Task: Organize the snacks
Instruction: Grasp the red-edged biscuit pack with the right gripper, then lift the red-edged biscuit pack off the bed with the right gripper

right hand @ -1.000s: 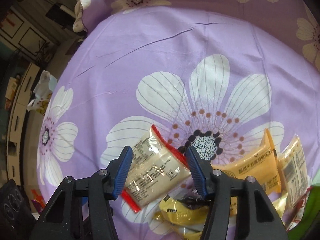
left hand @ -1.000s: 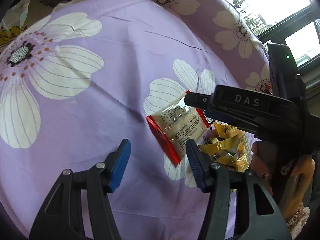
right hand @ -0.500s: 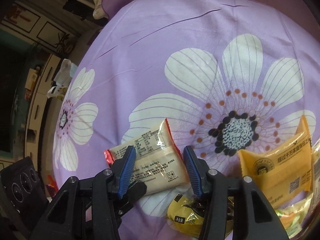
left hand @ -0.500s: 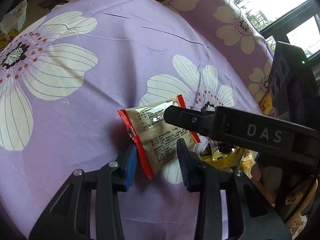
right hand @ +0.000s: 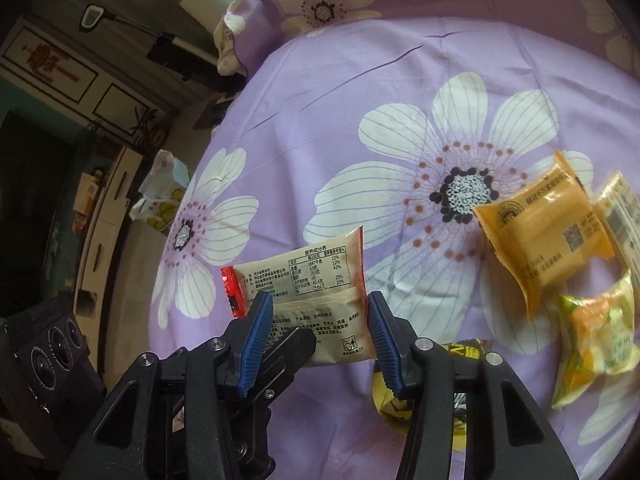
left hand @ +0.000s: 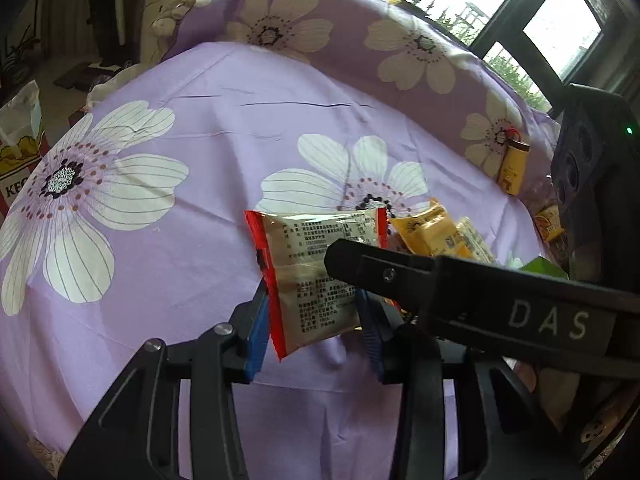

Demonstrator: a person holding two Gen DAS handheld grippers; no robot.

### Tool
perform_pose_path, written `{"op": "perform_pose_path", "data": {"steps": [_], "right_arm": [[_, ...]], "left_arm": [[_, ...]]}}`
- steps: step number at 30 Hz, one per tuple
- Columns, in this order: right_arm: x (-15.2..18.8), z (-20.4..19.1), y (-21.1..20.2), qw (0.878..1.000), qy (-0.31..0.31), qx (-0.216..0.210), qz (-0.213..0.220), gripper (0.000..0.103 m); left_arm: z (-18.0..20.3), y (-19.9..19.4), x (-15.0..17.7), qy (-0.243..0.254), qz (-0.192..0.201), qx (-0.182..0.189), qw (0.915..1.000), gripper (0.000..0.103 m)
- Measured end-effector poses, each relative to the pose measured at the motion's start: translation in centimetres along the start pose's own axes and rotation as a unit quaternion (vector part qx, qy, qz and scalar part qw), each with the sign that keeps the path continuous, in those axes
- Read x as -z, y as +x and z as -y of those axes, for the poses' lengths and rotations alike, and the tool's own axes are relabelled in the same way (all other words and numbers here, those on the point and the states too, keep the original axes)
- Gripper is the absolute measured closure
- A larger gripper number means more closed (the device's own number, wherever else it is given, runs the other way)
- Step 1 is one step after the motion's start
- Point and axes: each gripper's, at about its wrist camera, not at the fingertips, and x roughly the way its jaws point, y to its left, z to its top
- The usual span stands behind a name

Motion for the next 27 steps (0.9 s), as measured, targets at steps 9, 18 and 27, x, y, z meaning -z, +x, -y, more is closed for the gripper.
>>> {"op": "perform_pose_path", "data": {"steps": [9, 18, 27], "right_arm": [[4.7, 0.7, -6.1, 0.994, 0.032, 0.043, 0.093, 0.051], [9.0, 2.7, -9.9, 0.983, 0.064, 0.064, 0.157, 0.051], [10.3, 2.9, -11.3, 0.980, 0.060, 0.067, 0.180, 0.051]], "left_arm": [[4.7, -1.6, 2.4, 0.070, 0.005, 0.057, 0.9959, 0.063], [8.1, -2.3, 4.7, 0.125, 0.012, 0.096, 0.9875, 0.063], [8.7, -2.9, 5.4, 0.134, 0.021, 0.124, 0.9830, 0.063]]}}
